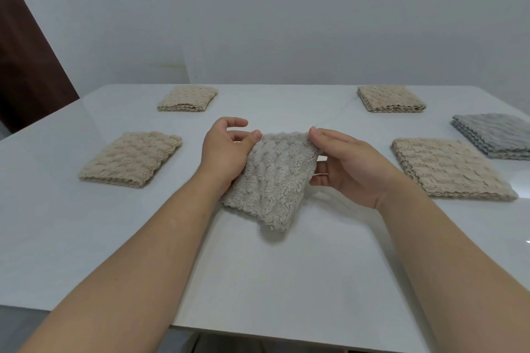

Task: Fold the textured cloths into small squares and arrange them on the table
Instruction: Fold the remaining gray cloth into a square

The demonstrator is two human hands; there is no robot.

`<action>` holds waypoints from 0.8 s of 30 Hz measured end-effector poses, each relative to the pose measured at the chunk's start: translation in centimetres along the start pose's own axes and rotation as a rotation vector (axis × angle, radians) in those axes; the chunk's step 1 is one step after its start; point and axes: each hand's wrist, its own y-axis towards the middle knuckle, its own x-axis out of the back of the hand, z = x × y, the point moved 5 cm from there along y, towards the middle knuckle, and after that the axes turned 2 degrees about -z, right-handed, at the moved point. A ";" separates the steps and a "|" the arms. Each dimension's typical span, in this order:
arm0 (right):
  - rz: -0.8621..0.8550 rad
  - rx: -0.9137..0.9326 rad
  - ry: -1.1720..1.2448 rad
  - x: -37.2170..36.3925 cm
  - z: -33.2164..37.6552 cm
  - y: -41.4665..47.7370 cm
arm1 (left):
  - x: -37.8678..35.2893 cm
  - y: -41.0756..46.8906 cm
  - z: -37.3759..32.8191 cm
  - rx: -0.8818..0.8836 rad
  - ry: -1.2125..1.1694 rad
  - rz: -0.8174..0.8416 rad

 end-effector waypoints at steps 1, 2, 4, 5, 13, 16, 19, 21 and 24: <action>0.016 -0.006 -0.004 0.0 0.0 0.0 | 0.0 0.0 -0.1 -0.009 0.000 -0.004; 0.022 -0.015 -0.024 0.1 -0.1 -0.1 | 0.1 0.0 -0.2 -0.017 -0.002 -0.010; -0.023 -0.032 -0.118 0.3 -0.1 0.0 | 0.2 0.0 -0.3 -0.026 -0.016 -0.023; -0.074 -0.035 -0.172 0.5 -0.1 0.1 | 0.3 0.1 -0.4 -0.028 -0.032 -0.031; -0.398 0.089 -0.234 1.6 -0.8 1.0 | -0.1 0.0 -0.1 0.084 -0.247 0.019; -0.434 0.137 -0.239 2.1 -0.7 1.2 | -1.1 -0.8 0.0 0.342 -0.426 0.187; -0.468 0.152 -0.241 2.5 -0.5 1.2 | -1.7 -1.7 -0.1 0.463 -0.360 0.348; -0.487 0.168 -0.237 2.6 -0.5 1.2 | -1.8 -1.9 0.0 0.463 -0.348 0.366; -0.500 0.191 -0.213 2.6 -0.5 1.2 | -1.8 -1.5 0.2 0.390 -0.316 0.290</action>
